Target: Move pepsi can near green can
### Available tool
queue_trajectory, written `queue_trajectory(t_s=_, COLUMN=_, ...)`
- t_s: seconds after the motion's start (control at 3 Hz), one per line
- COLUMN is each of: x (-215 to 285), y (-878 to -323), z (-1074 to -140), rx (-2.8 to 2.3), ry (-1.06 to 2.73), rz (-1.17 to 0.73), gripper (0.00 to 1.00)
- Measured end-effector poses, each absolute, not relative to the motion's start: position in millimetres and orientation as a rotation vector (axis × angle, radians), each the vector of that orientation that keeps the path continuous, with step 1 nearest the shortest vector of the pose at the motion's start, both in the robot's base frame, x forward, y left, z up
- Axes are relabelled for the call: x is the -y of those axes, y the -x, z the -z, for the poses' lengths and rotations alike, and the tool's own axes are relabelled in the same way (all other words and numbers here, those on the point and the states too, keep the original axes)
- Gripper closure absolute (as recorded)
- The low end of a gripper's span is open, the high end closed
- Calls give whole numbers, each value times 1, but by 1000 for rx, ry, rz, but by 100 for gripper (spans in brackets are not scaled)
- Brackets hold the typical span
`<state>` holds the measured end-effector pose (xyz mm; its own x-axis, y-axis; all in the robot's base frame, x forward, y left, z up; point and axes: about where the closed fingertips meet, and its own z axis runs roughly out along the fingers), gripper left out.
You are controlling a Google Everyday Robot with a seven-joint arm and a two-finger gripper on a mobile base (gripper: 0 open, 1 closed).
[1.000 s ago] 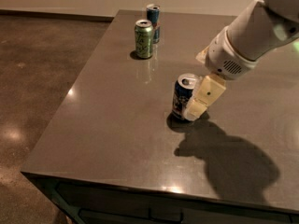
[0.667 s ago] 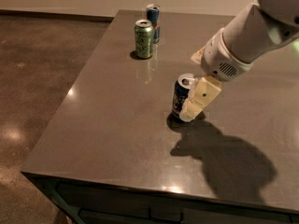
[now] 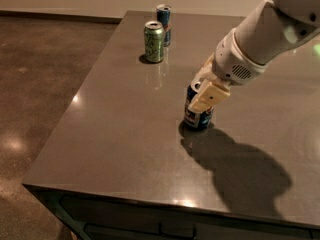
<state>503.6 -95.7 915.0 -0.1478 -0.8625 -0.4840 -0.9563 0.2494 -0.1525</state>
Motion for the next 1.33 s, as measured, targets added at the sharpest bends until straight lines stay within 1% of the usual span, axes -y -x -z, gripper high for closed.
queue_trajectory(t_s=0.33, x=96, y=-506, z=-918, rx=-2058, ry=1666, rz=-260, gripper=69)
queue_trajectory(t_s=0.67, x=92, y=-521, z=-927, rx=-2072, ry=1676, rz=-245, gripper=92)
queue_trajectory(t_s=1.0, x=76, y=-562, z=-951, rx=-2084, ry=1651, rz=-230, gripper=100)
queue_trajectory(t_s=1.33, x=62, y=-594, z=-973, rx=-2064, ry=1602, rz=-244, gripper=100)
